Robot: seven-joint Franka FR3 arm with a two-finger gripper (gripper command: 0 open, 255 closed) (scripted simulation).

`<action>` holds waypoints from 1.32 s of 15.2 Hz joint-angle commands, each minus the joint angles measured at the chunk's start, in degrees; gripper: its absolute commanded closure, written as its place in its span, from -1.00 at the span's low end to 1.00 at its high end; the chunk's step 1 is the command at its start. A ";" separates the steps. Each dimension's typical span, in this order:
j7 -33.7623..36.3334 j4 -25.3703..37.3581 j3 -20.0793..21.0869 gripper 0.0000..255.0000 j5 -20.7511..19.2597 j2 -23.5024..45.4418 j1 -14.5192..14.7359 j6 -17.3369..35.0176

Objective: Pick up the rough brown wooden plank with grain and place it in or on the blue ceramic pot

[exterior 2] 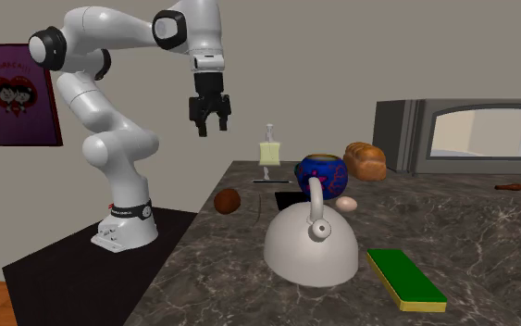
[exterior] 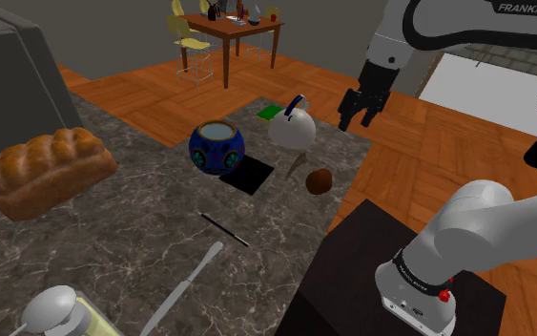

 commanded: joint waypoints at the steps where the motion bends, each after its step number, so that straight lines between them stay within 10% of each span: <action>1: 0.00 0.00 0.00 -1.00 0.00 0.00 0.00 0.00; 20: 63.86 0.48 18.82 -1.00 1.01 34.43 -12.52 32.40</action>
